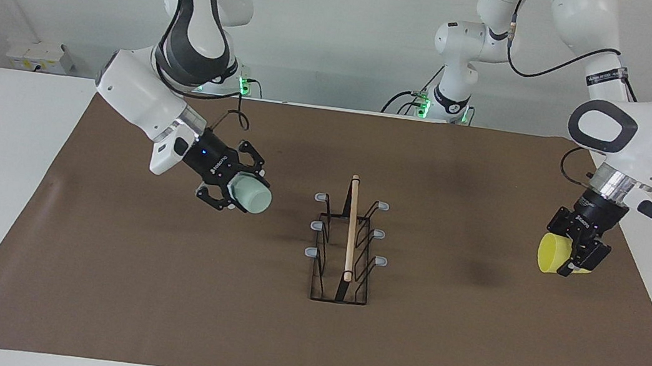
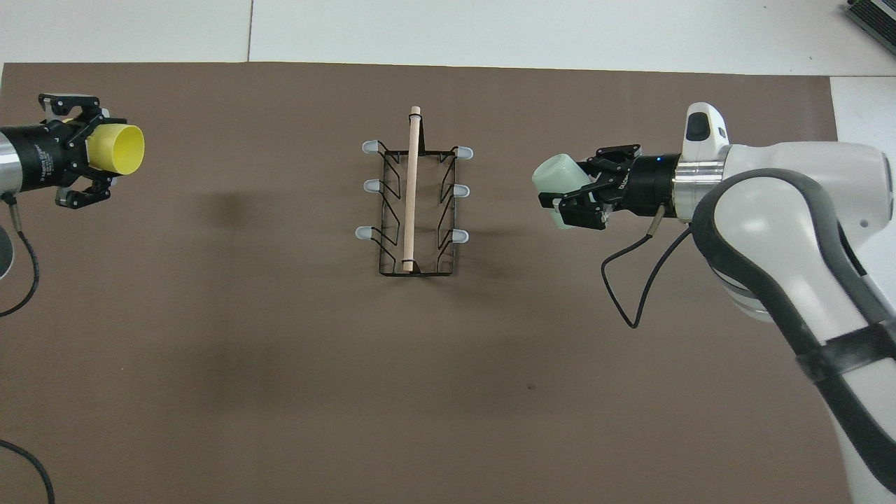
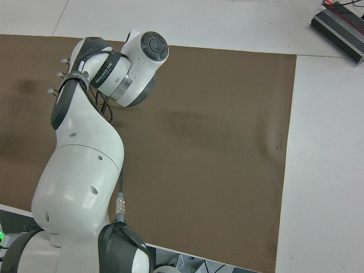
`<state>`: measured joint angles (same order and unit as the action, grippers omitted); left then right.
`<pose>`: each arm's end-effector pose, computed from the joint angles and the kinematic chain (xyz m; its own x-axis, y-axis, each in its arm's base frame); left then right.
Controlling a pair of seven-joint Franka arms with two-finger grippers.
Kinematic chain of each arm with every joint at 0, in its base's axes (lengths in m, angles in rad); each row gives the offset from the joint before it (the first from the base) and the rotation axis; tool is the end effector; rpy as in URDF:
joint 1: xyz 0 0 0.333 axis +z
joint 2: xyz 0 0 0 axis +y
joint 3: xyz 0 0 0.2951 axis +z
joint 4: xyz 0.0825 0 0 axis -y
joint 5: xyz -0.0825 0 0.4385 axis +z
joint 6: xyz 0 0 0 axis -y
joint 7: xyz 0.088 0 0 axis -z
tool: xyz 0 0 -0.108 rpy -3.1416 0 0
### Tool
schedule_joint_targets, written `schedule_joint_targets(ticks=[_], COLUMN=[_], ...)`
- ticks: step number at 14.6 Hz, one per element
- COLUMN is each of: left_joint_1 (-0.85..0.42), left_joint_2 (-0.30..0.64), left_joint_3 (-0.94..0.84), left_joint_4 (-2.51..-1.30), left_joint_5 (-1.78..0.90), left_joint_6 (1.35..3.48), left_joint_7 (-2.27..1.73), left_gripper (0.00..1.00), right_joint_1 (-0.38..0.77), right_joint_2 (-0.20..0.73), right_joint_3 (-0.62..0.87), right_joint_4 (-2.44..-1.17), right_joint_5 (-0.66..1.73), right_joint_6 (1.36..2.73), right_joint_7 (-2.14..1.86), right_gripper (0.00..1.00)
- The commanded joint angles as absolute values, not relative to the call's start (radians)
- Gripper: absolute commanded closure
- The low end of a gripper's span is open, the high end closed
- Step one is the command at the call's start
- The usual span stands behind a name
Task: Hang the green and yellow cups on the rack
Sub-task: 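Carry both cups toward the rack with the left and right grippers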
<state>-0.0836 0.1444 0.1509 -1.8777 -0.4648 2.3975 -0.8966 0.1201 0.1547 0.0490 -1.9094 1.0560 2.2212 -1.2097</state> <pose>0.6753 0.0386 0.4297 0.3466 0.9316 -0.1098 0.8401 -0.2562 0.4781 0.6498 0.1389 0.3989 0.6281 0.3800 0.6790 0.7446 -0.5470 -0.3827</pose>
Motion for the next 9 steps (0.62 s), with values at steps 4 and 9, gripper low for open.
schedule_joint_targets(ticks=[4,9], left_joint_1=[-0.264,-0.428], left_joint_2=[0.043,0.014], left_joint_3=[0.161,0.161], left_joint_4=[-1.908,-1.925], left_joint_5=[-0.112,0.127], left_joint_6=[2.342,2.296], left_joint_7=[-0.922,-0.998], left_gripper=[1.00,1.00], right_joint_1=[0.123,0.224], right_joint_2=[0.065,0.040], right_joint_3=[0.057,0.057], right_joint_4=[-2.040,-2.105], right_joint_5=[1.451,1.835], right_joint_6=[2.279,2.376], right_joint_7=[-1.426,-1.687], right_gripper=[1.00,1.00])
